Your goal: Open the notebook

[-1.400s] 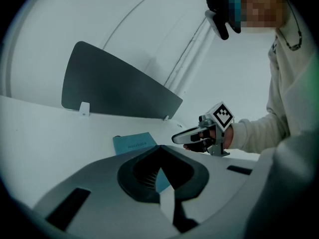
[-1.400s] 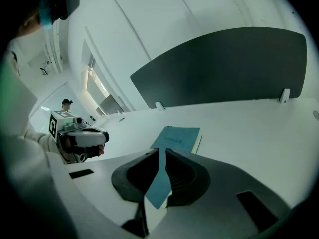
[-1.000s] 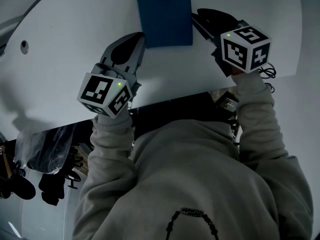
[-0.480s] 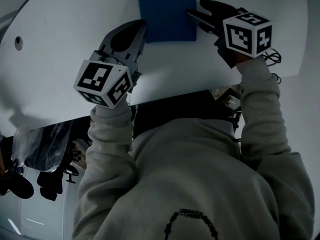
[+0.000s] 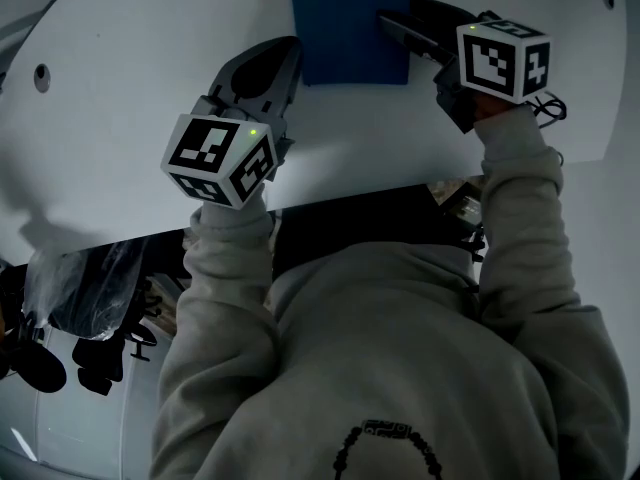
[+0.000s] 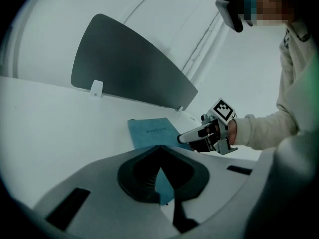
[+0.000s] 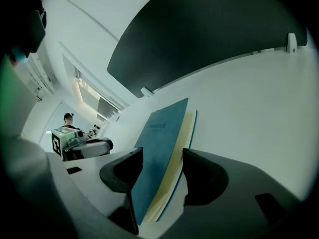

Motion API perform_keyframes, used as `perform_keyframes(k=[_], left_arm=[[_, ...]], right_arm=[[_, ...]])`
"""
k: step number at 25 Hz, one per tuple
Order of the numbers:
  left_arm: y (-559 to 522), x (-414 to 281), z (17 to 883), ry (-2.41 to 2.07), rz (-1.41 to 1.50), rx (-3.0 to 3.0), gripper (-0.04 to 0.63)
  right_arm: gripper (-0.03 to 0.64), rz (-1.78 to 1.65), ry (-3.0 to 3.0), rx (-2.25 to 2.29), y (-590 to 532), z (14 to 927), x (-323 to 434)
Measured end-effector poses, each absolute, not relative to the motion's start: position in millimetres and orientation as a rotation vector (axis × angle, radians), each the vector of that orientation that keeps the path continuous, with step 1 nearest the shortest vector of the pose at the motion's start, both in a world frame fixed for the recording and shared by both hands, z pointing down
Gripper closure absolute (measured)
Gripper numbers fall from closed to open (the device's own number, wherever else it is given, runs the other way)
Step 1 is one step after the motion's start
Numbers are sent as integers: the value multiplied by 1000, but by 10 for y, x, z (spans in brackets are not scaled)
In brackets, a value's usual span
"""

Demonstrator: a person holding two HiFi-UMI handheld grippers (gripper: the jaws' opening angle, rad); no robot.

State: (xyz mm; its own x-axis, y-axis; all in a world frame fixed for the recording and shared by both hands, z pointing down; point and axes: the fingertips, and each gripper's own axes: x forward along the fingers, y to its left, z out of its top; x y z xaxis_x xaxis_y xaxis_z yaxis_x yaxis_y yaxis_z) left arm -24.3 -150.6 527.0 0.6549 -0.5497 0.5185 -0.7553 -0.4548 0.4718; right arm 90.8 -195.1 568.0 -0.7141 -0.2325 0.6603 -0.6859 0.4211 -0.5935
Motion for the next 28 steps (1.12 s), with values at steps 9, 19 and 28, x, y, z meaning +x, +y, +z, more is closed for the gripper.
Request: perform_keyframes(k=[9, 19, 28], left_arm=[[-1416, -96, 5488, -933, 415, 2160, 597], [-1334, -12, 5701, -839, 463, 2038, 597], [-1299, 6, 5777, -853, 514, 2018, 597]], right_arm=[[391, 1218, -2150, 784, -1953, 5749, 944], [391, 1191, -2150, 776, -1957, 5733, 923], [391, 1171, -2173, 776, -1965, 5667, 913]])
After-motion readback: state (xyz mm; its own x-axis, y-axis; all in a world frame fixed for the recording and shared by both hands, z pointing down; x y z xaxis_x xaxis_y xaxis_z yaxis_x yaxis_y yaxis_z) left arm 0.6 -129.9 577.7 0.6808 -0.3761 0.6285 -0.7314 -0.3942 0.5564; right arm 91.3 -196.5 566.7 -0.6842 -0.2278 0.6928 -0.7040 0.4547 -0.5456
